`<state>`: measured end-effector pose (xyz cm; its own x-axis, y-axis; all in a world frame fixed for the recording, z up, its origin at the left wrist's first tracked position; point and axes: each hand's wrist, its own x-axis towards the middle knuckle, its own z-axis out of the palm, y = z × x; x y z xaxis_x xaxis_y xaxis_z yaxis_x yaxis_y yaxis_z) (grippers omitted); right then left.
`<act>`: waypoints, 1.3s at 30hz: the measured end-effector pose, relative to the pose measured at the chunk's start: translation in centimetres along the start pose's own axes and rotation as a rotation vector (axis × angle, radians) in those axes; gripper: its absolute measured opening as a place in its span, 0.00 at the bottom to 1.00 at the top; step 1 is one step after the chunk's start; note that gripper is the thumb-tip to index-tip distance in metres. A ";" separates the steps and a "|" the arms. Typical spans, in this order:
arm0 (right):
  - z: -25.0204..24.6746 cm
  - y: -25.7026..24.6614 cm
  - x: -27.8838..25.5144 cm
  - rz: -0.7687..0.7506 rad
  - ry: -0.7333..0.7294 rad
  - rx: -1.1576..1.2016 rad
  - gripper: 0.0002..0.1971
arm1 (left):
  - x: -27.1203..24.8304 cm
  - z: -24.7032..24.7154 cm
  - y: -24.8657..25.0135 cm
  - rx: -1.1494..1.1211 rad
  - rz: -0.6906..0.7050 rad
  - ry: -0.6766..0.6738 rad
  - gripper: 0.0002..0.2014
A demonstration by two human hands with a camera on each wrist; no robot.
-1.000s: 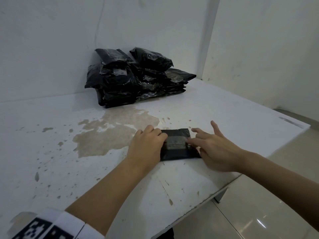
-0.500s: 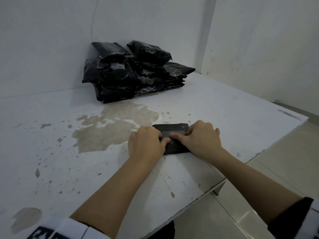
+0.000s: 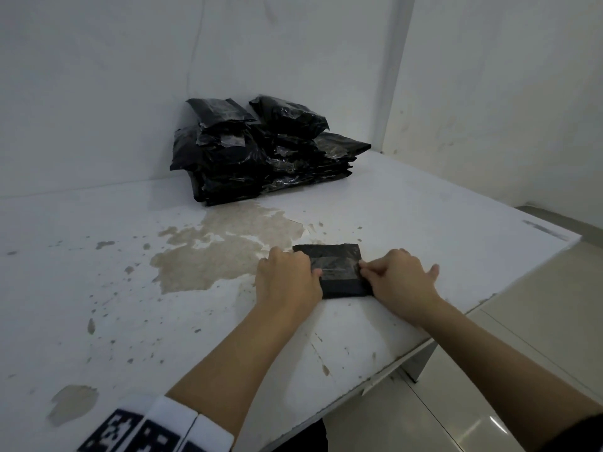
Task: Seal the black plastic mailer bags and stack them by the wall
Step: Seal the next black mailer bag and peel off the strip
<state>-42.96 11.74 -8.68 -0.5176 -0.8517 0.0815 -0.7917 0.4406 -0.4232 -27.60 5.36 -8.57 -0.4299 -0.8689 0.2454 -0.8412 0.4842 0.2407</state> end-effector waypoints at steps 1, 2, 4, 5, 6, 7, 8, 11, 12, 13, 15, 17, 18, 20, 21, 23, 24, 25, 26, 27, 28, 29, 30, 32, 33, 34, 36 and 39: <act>0.1 0.1 -0.2 -0.012 -0.001 -0.021 0.13 | 0.2 -0.1 0.3 0.009 -0.008 -0.001 0.17; 0.4 0.1 -0.3 -0.030 -0.005 -0.061 0.13 | 0.5 -0.2 0.6 0.021 -0.029 -0.008 0.19; 0.8 0.1 -0.4 -0.056 -0.011 -0.099 0.14 | 1.3 -0.2 1.4 0.060 -0.101 -0.043 0.26; 0.9 0.0 -0.4 -0.051 -0.011 -0.087 0.15 | 1.7 0.0 1.8 0.066 -0.144 -0.062 0.30; 0.9 0.0 -0.4 -0.039 -0.016 -0.070 0.15 | 2.1 0.1 2.0 0.053 -0.187 -0.071 0.32; 0.8 0.0 -0.4 -0.027 -0.023 -0.057 0.15 | 2.4 0.4 2.0 0.026 -0.227 -0.072 0.33; 0.7 0.0 -0.3 -0.013 -0.031 -0.047 0.15 | 2.6 0.5 2.0 -0.008 -0.257 -0.065 0.33; 0.6 -0.4 -0.1 0.045 -0.025 0.065 0.24 | 2.8 0.7 1.7 -0.060 -0.279 -0.021 0.24; 0.7 -0.7 0.0 0.076 -0.004 0.113 0.27 | 2.8 0.7 1.6 -0.053 -0.270 -0.006 0.21; 0.8 -1.0 0.1 0.109 0.019 0.141 0.29 | 2.7 0.7 1.5 -0.043 -0.259 0.005 0.18; 1.2 -1.5 0.3 0.143 0.063 0.129 0.30 | 2.6 0.8 1.2 -0.033 -0.240 0.021 0.15; 1.5 -1.7 0.4 0.157 0.077 0.126 0.28 | 2.4 0.9 0.9 -0.029 -0.219 0.027 0.14; 1.5 -1.8 0.4 0.162 0.080 0.142 0.25 | 2.3 0.9 0.8 -0.024 -0.205 0.030 0.14; 1.4 -1.7 0.3 0.172 0.081 0.167 0.22 | 2.1 0.9 0.6 -0.014 -0.178 0.032 0.14; 1.3 -1.6 0.2 0.177 0.081 0.172 0.21 | 2.0 0.8 0.5 -0.010 -0.163 0.031 0.14; 1.3 -1.4 0.1 0.167 0.090 0.167 0.23 | 1.7 0.7 0.4 0.000 -0.141 0.034 0.15; 1.4 -1.3 0.0 0.157 0.098 0.167 0.24 | 1.6 0.6 0.3 0.003 -0.137 0.034 0.17; 1.6 -1.3 -0.1 0.147 0.103 0.174 0.25 | 1.4 0.6 0.2 0.003 -0.134 0.034 0.19; 1.8 -1.4 -0.1 0.143 0.103 0.185 0.25 | 1.1 0.7 0.2 -0.004 -0.129 0.036 0.21; 2.0 -1.5 -0.2 0.142 0.103 0.186 0.26 | 0.9 0.7 0.1 -0.022 -0.124 0.036 0.22; 2.2 -1.6 -0.3 0.136 0.101 0.166 0.26 | 0.6 0.7 0.1 -0.052 -0.124 0.036 0.23; 2.4 -1.7 -0.4 0.124 0.093 0.131 0.26 | 0.5 0.7 0.1 -0.094 -0.133 0.036 0.23; 2.5 -1.7 -0.5 0.111 0.087 0.103 0.25 | 0.3 0.7 0.1 -0.139 -0.146 0.038 0.21; 2.5 -1.5 -0.5 0.104 0.084 0.103 0.20 | 0.3 0.5 -0.1 -0.195 -0.161 0.049 0.16; 2.3 -1.4 -0.5 0.104 0.085 0.120 0.18 | 0.3 0.4 -0.3 -0.213 -0.163 0.050 0.13; 2.1 -1.3 -0.6 0.110 0.088 0.134 0.16 | 0.3 0.3 -0.5 -0.228 -0.162 0.045 0.10; 1.7 -1.6 -0.7 0.118 0.082 0.127 0.12 | 0.2 0.2 -1.0 -0.239 -0.148 0.033 0.06; 0.9 -2.0 -0.9 0.115 0.027 0.091 0.10 | -0.3 -0.1 -2.1 -0.224 -0.041 -0.013 0.10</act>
<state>-40.55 11.38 -8.74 -0.6130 -0.7885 0.0510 -0.6943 0.5066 -0.5112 -25.71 4.61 -9.08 -0.4025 -0.8887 0.2196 -0.7646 0.4583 0.4532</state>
